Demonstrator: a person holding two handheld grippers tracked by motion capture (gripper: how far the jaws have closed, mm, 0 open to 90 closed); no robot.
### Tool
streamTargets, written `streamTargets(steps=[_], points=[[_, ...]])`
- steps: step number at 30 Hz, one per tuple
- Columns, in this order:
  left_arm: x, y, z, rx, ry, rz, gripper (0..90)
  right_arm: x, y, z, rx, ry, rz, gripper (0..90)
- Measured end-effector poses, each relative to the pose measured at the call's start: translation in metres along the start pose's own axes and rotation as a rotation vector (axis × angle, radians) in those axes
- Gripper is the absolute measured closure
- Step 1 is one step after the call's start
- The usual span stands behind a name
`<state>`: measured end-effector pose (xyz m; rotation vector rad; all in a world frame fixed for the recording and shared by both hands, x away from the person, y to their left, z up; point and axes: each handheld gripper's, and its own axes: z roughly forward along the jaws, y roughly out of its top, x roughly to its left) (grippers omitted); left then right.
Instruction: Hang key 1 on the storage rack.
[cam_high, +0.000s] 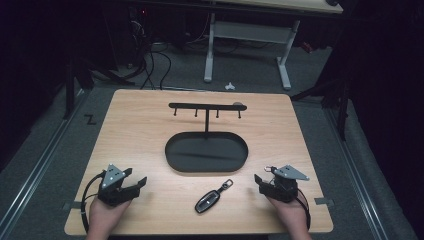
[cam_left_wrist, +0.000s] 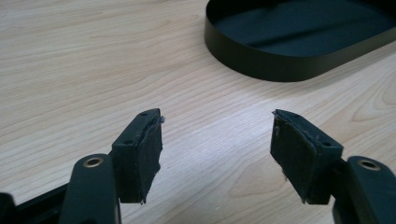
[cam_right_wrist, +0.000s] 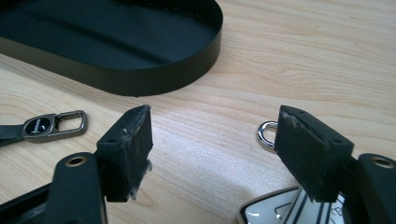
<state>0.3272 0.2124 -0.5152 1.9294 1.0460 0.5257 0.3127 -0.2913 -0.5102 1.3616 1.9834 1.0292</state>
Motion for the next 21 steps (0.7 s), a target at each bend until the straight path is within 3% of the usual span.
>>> streamTargets(steps=[2,6,11,15,21], points=[[-0.004,0.001,0.001,0.003,0.01,0.015,34.6,0.0,0.001,0.0,-0.01,0.008,-0.001,28.0],[-0.007,0.006,0.0,-0.026,0.002,0.0,35.1,0.003,-0.001,0.001,-0.006,0.024,-0.015,27.1],[-0.014,0.007,0.006,0.002,-0.003,0.036,36.0,0.008,-0.003,-0.003,-0.003,0.033,-0.008,26.5],[-0.02,0.007,0.009,0.024,0.0,0.069,36.8,0.019,-0.002,-0.009,-0.023,0.057,-0.016,25.5],[-0.021,0.008,0.007,0.013,-0.001,0.057,37.2,0.041,0.001,-0.001,-0.015,0.115,-0.03,25.0]])
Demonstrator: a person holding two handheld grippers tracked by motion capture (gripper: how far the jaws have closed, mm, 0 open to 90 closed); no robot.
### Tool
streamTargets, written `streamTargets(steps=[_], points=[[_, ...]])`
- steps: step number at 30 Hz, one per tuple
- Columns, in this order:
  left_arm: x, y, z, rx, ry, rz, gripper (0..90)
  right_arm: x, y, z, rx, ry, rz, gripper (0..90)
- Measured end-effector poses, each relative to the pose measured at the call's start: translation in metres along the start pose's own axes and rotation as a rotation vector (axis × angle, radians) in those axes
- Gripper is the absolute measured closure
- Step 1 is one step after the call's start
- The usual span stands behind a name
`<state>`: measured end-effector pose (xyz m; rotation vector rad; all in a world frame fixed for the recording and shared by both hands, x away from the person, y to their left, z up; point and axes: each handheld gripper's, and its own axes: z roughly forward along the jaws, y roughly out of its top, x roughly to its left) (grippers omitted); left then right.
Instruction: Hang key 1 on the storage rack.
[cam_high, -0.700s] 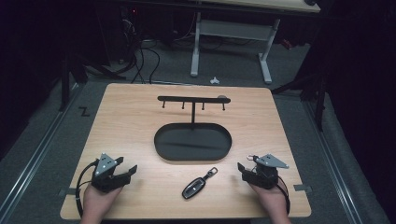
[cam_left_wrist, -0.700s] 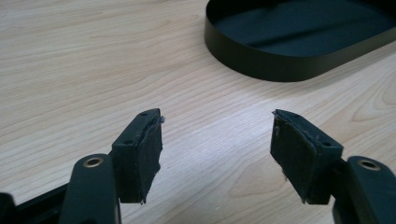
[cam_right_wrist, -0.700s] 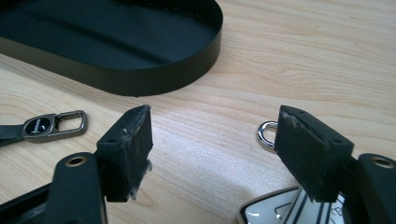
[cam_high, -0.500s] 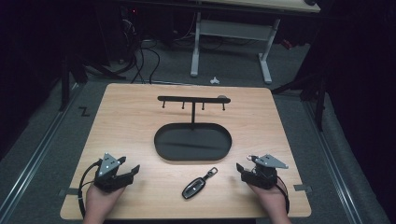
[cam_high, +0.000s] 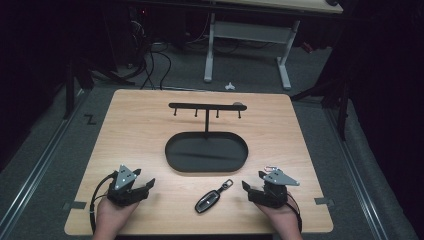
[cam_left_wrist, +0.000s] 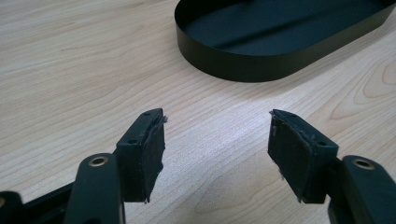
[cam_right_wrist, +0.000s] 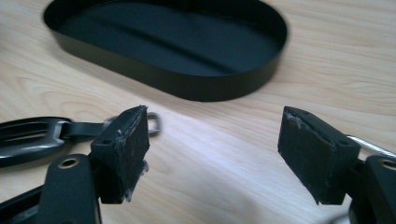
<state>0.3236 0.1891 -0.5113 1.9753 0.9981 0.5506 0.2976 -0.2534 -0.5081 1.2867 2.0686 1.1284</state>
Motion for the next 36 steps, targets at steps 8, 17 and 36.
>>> streamTargets(steps=[8,17,36], points=[[-0.009,0.002,0.002,0.011,0.017,0.034,39.4,0.039,0.001,0.015,0.036,0.065,-0.037,24.9],[-0.004,0.001,0.001,0.004,0.02,0.021,39.3,0.075,0.006,0.03,0.044,0.13,-0.077,36.7],[-0.002,-0.001,0.0,0.008,0.021,0.017,39.8,0.109,0.006,0.028,0.053,0.295,-0.233,90.0]])
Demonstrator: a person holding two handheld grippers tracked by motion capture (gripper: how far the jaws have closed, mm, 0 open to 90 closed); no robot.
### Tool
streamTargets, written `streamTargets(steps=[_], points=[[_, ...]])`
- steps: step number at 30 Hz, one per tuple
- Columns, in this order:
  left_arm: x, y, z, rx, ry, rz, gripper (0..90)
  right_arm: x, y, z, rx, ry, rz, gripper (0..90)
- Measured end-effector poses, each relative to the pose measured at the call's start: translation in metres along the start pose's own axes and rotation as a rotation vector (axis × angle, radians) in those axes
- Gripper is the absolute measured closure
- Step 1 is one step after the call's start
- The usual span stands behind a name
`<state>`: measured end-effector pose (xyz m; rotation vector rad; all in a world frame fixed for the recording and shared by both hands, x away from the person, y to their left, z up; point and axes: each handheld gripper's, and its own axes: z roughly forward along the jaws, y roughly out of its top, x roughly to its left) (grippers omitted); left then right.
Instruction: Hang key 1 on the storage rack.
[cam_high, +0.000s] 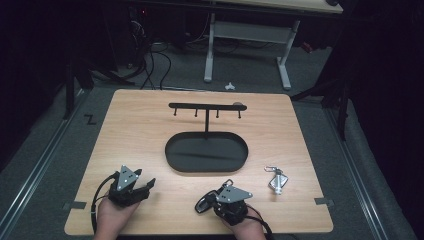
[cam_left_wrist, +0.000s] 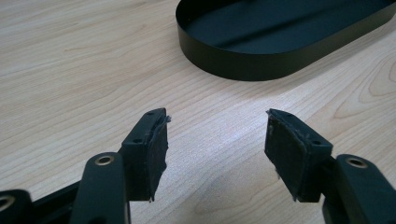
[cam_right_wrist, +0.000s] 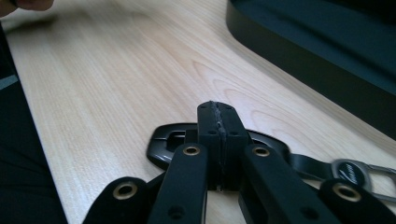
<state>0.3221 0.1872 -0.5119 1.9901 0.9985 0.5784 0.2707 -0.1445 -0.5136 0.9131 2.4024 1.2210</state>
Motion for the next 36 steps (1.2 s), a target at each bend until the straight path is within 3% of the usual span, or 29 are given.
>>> streamTargets(steps=[15,20,29,36], points=[[0.005,-0.007,-0.01,-0.004,0.01,-0.012,40.3,0.005,0.001,0.015,0.073,0.042,-0.036,90.0],[0.002,-0.004,-0.008,-0.011,0.0,-0.004,40.2,0.0,-0.005,0.007,0.078,0.045,-0.011,90.0],[-0.01,0.01,0.008,-0.017,-0.036,0.045,40.3,-0.01,-0.022,-0.02,0.08,-0.008,0.004,90.0],[-0.012,0.018,0.018,-0.025,-0.058,0.042,40.4,-0.019,-0.031,-0.031,0.079,-0.051,0.035,90.0]])
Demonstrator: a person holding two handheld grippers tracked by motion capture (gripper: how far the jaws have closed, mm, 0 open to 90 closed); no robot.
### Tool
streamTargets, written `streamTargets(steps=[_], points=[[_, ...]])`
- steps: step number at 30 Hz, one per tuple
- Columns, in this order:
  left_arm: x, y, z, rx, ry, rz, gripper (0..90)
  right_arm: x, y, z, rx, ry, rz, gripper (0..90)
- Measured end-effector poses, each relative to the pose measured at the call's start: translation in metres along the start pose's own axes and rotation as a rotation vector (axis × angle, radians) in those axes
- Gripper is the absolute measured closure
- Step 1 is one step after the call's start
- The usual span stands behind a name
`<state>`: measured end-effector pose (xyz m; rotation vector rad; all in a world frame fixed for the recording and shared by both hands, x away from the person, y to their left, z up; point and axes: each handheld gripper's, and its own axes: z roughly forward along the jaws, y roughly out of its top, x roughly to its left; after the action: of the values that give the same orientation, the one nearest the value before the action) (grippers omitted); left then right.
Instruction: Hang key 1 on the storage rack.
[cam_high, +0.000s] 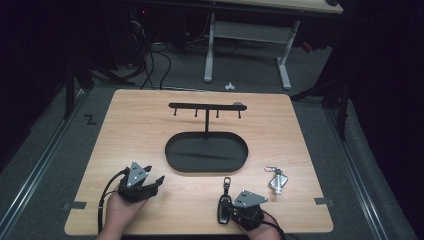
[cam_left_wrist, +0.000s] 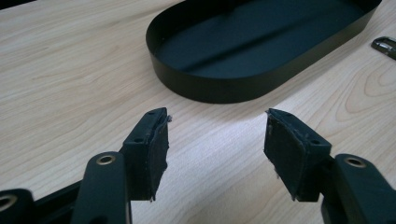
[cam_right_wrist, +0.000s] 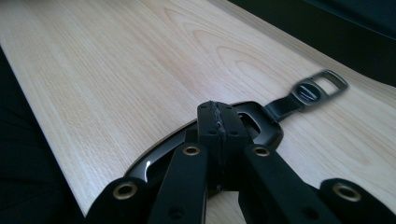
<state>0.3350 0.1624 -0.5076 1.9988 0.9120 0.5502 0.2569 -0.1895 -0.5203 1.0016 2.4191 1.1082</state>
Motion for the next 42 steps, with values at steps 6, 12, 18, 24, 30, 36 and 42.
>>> streamTargets(steps=[6,12,18,24,30,36,42], points=[[0.001,0.003,0.006,0.003,-0.015,-0.005,40.4,-0.002,-0.005,-0.006,0.003,-0.026,0.009,90.0],[0.001,0.004,0.006,-0.008,-0.019,-0.006,40.5,-0.007,-0.008,-0.01,0.003,-0.04,0.023,90.0],[0.001,0.005,0.007,-0.003,-0.017,0.001,40.5,-0.017,-0.012,-0.015,0.001,-0.058,0.05,90.0],[0.003,0.005,0.007,-0.005,-0.015,-0.004,40.5,-0.031,-0.017,-0.022,0.002,-0.087,0.068,90.0],[0.004,0.005,0.006,-0.007,-0.012,-0.005,40.4,-0.041,-0.021,-0.028,-0.001,-0.111,0.098,90.0],[0.007,0.004,0.006,-0.005,-0.017,-0.015,40.2,-0.052,-0.023,-0.03,-0.002,-0.133,0.127,89.9],[0.008,0.004,0.005,-0.011,-0.013,-0.017,40.2,-0.053,-0.022,-0.031,-0.007,-0.131,0.127,89.9]])
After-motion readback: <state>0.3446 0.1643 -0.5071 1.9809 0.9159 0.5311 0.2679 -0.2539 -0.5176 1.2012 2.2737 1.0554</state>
